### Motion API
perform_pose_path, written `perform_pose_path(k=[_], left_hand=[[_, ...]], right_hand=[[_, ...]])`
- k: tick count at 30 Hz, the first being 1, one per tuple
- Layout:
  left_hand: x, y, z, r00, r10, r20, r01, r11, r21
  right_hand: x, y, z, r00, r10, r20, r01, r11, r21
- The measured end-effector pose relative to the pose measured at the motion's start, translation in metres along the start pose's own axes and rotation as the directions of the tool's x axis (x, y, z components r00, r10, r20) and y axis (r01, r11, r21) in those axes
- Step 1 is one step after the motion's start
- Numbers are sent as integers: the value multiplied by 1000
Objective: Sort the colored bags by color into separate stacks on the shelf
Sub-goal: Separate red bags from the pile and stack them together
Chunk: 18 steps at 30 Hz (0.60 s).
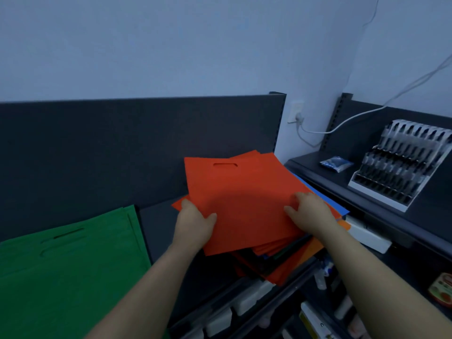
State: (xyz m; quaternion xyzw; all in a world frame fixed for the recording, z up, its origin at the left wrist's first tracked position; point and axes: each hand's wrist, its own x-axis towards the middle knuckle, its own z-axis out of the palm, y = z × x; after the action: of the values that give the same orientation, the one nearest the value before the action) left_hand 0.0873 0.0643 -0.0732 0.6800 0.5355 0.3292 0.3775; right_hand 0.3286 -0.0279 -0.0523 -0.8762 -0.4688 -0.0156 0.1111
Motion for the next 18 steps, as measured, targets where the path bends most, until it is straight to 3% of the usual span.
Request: perform_pose_path(k=[2,4,10,12,15,18], left_hand=[[1,-4,2,1000,-10,17,10,999,-48],[3,-7,4,999,-25,45,31,992,-124],[7,-15,-4,996,-89,6,88,972,-219],[6,-15,-11,993,-117,22,119,950,-289],[5,-12,-14,993,-111,49,121,923,-365],[2,-10,-8,993,-91,80,114,920,-376]], right_hand=[[3,9,3,993,103,60,-97,991,-89],[2,8,6,993,68,92,-62,996,-59],[-6,-7,5,991,-125,39,106,939,328],[-3,-2,-1,997,-80,12,73,955,288],[2,8,-5,997,52,57,-54,998,35],[1,4,2,996,21,88,-36,985,172]])
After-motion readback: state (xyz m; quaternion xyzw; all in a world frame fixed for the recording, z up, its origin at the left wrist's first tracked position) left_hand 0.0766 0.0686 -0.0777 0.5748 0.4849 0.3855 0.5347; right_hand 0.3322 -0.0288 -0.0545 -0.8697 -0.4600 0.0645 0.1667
